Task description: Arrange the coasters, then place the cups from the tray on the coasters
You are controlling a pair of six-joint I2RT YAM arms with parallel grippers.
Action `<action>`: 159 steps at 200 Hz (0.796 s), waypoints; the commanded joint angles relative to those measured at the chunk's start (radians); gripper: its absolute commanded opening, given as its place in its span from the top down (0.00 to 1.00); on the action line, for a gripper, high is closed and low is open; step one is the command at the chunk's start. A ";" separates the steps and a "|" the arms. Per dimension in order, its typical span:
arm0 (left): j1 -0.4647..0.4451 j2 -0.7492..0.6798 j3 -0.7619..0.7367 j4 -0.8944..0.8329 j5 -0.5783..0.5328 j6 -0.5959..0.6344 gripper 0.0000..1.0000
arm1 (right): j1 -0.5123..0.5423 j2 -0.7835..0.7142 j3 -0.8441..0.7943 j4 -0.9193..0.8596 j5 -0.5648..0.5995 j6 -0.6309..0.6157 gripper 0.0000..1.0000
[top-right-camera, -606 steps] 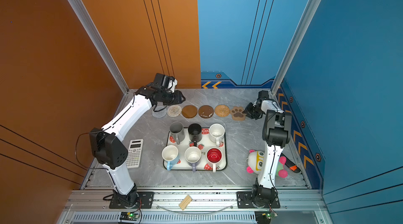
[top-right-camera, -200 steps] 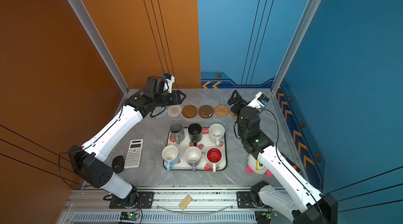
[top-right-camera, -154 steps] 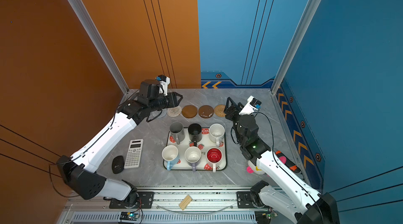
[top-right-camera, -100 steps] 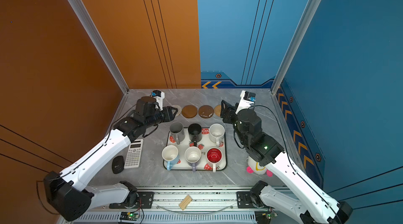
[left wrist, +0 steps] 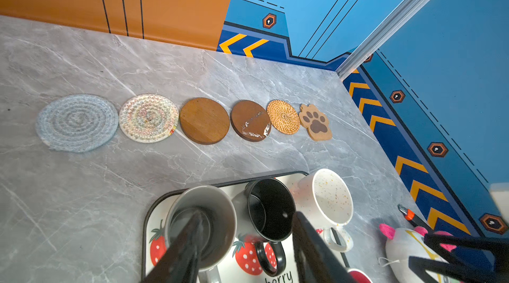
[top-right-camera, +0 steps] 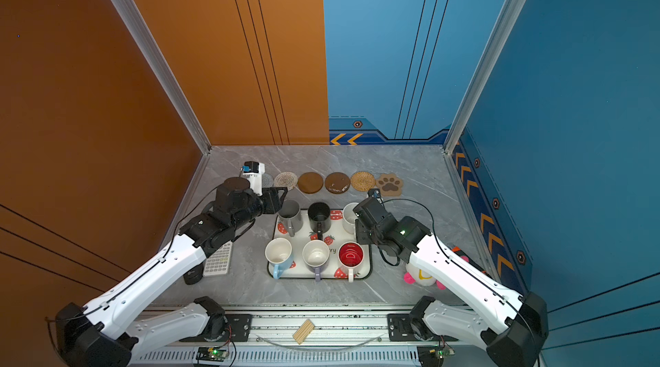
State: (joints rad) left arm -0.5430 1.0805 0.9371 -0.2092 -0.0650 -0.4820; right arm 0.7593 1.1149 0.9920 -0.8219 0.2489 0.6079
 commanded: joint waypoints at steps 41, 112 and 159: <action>0.001 -0.020 -0.023 -0.018 -0.049 0.046 0.45 | 0.026 0.112 -0.054 0.053 -0.094 0.087 0.29; 0.033 -0.064 -0.050 -0.045 -0.064 0.049 0.43 | -0.010 0.224 -0.071 0.193 -0.088 0.127 0.44; 0.048 -0.079 -0.065 -0.032 -0.064 0.042 0.42 | -0.051 0.269 -0.069 0.227 -0.094 0.130 0.51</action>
State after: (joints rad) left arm -0.5049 1.0180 0.8860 -0.2310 -0.1055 -0.4507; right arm 0.7197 1.3643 0.9337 -0.6270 0.1562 0.7238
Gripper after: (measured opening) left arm 0.583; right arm 0.498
